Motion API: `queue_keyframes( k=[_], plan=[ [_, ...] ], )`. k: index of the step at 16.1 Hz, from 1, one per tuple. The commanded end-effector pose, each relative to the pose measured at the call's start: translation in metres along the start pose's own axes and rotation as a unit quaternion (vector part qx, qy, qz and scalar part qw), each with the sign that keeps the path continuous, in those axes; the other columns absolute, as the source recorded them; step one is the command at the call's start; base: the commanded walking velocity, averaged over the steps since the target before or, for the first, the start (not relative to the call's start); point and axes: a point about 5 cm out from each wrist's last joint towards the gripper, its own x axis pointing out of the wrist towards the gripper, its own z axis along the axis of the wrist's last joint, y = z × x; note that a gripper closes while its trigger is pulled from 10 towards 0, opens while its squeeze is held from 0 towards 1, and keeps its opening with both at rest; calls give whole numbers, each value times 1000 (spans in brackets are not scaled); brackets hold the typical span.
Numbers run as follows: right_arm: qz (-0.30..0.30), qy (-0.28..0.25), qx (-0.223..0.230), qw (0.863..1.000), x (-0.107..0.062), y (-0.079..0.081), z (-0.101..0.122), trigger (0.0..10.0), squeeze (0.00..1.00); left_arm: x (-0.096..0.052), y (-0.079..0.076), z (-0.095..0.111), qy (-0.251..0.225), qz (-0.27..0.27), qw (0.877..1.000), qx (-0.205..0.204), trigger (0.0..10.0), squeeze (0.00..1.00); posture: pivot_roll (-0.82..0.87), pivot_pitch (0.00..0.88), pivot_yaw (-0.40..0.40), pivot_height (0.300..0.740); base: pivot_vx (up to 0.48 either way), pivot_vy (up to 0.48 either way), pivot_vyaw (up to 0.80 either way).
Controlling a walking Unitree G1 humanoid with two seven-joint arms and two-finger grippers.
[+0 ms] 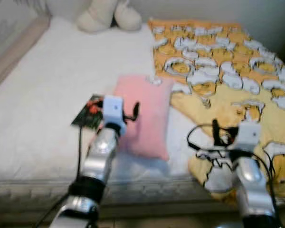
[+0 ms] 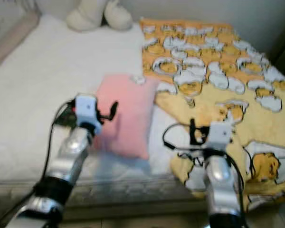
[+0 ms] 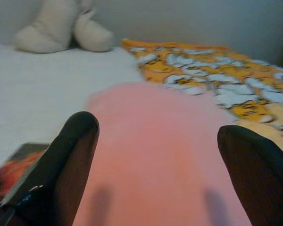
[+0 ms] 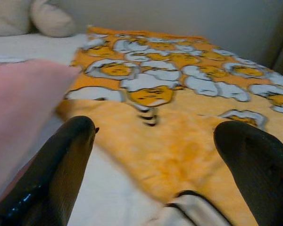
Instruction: Clean up the room
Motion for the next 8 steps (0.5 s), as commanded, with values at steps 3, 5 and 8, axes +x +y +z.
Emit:
queue_keyframes(
  k=[3, 5, 8],
  plan=[
    [10, -6, 2, 1000, 1, 4, 4, 10000, 0, 1, 2, 1, 1, 4, 1000, 3, 10000, 0, 30, 0, -35, 740, 376, 296, 0],
    [8, -2, 7, 1000, 1, 3, 3, 10000, 0, 4, -1, 3, 1, -4, 1000, 6, 10000, 0, 32, 0, -37, 740, 403, 144, 0],
    [0, 1, 29, 1000, 12, -4, 11, 10000, 0, 19, -6, 5, 30, -8, 999, -9, 10000, 0, 28, 5, -31, 740, 149, 0, 0]
  ],
)
